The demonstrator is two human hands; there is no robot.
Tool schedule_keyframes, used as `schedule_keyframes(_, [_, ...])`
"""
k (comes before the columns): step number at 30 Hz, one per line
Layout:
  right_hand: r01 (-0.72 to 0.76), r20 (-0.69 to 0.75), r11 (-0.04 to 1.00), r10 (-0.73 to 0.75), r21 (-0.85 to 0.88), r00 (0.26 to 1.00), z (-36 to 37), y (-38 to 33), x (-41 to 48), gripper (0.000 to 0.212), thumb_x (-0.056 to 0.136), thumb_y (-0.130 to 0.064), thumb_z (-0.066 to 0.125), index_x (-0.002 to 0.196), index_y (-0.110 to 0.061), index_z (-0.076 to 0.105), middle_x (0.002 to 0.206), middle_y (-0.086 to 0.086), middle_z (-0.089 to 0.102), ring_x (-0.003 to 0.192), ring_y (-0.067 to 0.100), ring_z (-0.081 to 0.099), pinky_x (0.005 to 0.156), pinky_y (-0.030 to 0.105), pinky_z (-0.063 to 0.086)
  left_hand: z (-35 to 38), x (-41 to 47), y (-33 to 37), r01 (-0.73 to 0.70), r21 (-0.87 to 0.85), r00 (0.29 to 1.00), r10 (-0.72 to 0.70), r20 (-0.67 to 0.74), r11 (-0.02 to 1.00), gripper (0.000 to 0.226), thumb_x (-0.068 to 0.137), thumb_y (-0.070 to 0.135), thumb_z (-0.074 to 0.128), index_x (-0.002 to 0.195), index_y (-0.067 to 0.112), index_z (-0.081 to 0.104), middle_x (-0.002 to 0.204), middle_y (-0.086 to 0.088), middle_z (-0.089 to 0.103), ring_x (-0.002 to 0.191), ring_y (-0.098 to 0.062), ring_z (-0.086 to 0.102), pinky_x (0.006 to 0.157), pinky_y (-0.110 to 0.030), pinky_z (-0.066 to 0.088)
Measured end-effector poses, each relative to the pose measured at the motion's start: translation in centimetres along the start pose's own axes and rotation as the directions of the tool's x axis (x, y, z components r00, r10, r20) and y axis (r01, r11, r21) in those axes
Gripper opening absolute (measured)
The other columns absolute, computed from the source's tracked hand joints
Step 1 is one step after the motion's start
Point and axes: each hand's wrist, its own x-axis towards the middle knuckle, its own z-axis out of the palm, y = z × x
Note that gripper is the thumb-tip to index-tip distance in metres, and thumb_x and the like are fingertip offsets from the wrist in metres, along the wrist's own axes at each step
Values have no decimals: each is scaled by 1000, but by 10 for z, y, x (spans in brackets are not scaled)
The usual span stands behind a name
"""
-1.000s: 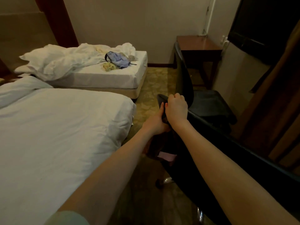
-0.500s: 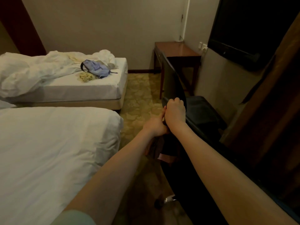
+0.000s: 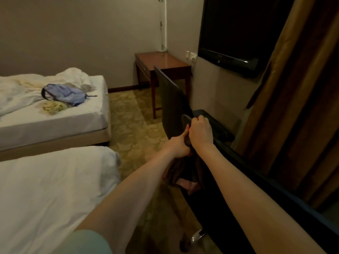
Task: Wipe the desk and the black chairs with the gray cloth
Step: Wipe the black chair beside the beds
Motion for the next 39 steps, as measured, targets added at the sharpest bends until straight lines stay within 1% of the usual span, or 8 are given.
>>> schedule_keyframes(5, [-50, -5, 999, 50, -4, 999, 6, -7, 20, 26, 100, -13, 36, 114, -4, 56, 119, 13, 53, 110, 23, 48, 93, 28, 40, -14, 22, -9, -25, -25, 999, 26, 36, 999, 93, 84, 21, 56, 147, 39, -10, 94, -5, 58, 86, -26, 61, 77, -39, 53])
schedule_keyframes(14, [-84, -37, 992, 81, -93, 996, 25, -12, 52, 23, 98, -16, 42, 110, -2, 56, 114, 12, 54, 104, 22, 48, 88, 25, 39, -19, 45, -31, -53, 26, 996, 51, 77, 998, 95, 83, 27, 57, 144, 46, -14, 92, -6, 57, 65, -17, 52, 59, -30, 42])
schedule_keyframes(18, [-87, -35, 983, 83, -162, 996, 33, -13, 62, 22, 98, -15, 41, 110, -3, 55, 117, 13, 53, 105, 23, 49, 89, 26, 39, -26, 51, -48, -36, -34, 995, 39, 91, 999, 91, 85, 25, 54, 145, 46, -10, 89, -4, 53, 74, -24, 58, 60, -31, 44])
schedule_keyframes(21, [-55, -42, 971, 46, -234, 998, 37, -16, 65, 22, 98, -11, 41, 112, -2, 54, 119, 14, 52, 109, 25, 48, 90, 29, 40, -40, 57, -62, -24, -38, 997, 27, 77, 999, 91, 83, 24, 56, 146, 45, -7, 95, -5, 53, 85, -26, 59, 69, -33, 48])
schedule_keyframes(26, [182, 156, 922, -136, -341, 978, 60, -31, 67, 24, 95, -7, 43, 118, -5, 52, 119, 12, 52, 111, 24, 48, 92, 30, 41, -63, 71, -89, 20, -7, 999, -20, 27, 1000, 99, 76, 28, 63, 146, 45, -4, 121, -11, 56, 99, -27, 59, 84, -38, 52])
schedule_keyframes(34, [171, 365, 962, -84, -215, 927, 89, -58, 115, 16, 91, 2, 46, 97, -5, 58, 101, 12, 61, 93, 28, 57, 74, 32, 46, -109, 84, -133, 129, -59, 988, -133, -73, 990, 97, 77, 30, 65, 146, 44, -2, 129, -14, 51, 111, -31, 55, 91, -38, 48])
schedule_keyframes(36, [201, 430, 953, -88, -226, 898, 100, -65, 125, 16, 92, 0, 46, 97, -6, 59, 98, 12, 62, 89, 27, 60, 71, 33, 48, -122, 88, -146, 160, -68, 981, -166, -98, 985, 96, 78, 29, 65, 147, 43, -1, 130, -13, 51, 111, -31, 54, 90, -38, 49])
schedule_keyframes(39, [270, 476, 916, -103, -297, 874, 120, -74, 143, 18, 94, -5, 45, 104, -8, 60, 101, 9, 63, 92, 26, 62, 69, 32, 46, -139, 98, -165, 199, -99, 970, -210, -121, 975, 96, 78, 26, 64, 147, 43, -2, 122, -12, 56, 98, -29, 59, 75, -35, 48])
